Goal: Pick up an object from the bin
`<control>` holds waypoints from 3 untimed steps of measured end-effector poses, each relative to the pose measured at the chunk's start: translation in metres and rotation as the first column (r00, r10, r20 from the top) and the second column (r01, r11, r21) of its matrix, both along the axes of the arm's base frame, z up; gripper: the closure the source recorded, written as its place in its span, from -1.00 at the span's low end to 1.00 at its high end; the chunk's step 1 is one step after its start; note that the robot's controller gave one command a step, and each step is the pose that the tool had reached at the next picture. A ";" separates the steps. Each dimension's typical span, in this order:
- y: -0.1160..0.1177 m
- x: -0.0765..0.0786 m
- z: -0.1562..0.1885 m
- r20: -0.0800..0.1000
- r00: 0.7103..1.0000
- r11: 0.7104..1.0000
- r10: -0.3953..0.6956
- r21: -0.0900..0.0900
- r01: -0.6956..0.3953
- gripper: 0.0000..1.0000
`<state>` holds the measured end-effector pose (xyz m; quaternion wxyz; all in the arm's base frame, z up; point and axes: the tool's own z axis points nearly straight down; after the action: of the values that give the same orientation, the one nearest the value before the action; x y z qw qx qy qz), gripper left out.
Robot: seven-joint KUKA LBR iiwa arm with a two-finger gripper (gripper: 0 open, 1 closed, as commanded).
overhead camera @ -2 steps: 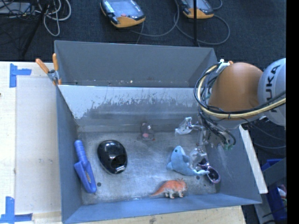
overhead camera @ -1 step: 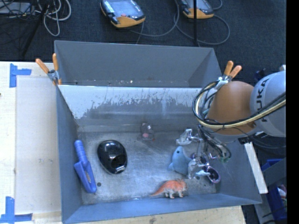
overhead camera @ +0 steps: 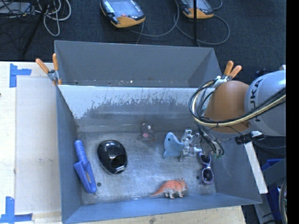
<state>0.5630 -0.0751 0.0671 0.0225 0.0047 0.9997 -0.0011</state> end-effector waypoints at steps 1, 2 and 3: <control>0.001 -0.001 0.002 -0.002 1.000 1.000 -0.021 0.000 0.021 1.00; 0.001 -0.001 0.007 -0.014 0.999 1.000 -0.030 0.001 0.030 1.00; 0.001 -0.003 0.014 -0.034 0.999 1.000 -0.020 0.001 0.020 1.00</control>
Offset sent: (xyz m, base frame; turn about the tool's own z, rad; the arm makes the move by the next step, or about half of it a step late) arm -0.0001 -0.0001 0.0378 0.0001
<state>0.5600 -0.0740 0.0806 0.0057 0.0144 0.9999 -0.0005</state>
